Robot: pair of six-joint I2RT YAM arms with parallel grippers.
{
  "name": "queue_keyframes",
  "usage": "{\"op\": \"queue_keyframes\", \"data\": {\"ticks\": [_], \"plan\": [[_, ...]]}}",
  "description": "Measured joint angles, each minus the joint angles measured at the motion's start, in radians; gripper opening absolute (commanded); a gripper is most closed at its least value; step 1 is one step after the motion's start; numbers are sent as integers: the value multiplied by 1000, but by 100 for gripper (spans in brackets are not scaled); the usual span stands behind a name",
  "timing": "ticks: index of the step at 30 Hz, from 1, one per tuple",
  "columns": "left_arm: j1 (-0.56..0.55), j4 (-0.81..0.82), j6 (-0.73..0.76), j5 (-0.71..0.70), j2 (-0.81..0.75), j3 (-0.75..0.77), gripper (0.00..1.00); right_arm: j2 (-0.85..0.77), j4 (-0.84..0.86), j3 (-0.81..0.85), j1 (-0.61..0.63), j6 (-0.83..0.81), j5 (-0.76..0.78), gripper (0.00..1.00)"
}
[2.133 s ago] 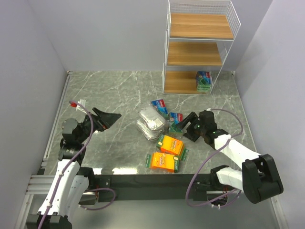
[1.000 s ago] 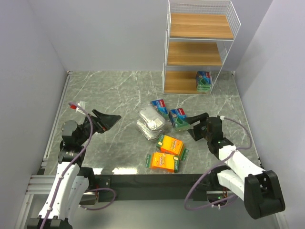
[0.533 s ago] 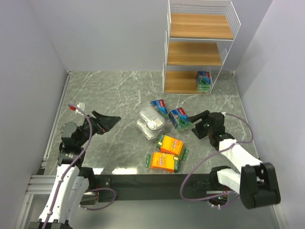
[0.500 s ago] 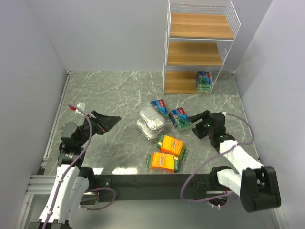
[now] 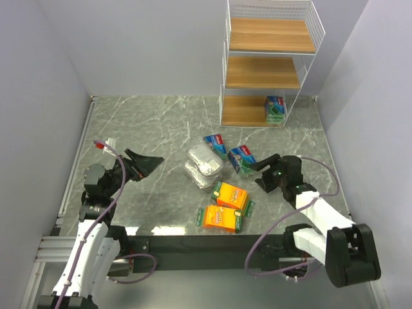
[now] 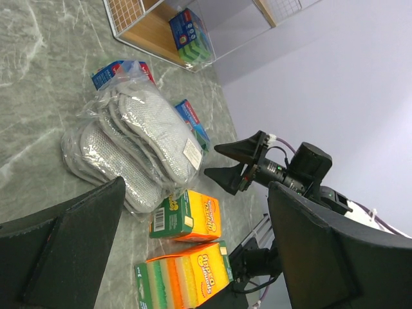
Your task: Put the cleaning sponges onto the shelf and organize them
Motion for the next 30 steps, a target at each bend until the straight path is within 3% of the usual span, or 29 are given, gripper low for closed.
{"op": "queue_keyframes", "data": {"ticks": [6, 15, 18, 19, 22, 30], "plan": [[0, -2, 1, 0, -2, 0, 99, 113, 51, 21, 48, 20, 0, 75], [0, -18, 2, 0, -7, 0, 100, 210, 160, 24, 60, 71, 35, 54], [0, -19, 1, 0, -6, 0, 99, 217, 177, 24, 60, 80, 53, 32], [0, -19, 1, 0, -6, 0, 100, 219, 186, 25, 60, 85, 57, 19], [0, -18, 1, 0, -6, 0, 99, 240, 213, 36, 60, 90, 61, 0], [0, -23, 2, 0, -5, 0, 100, 278, 266, 48, 60, 96, 46, 0]]}}
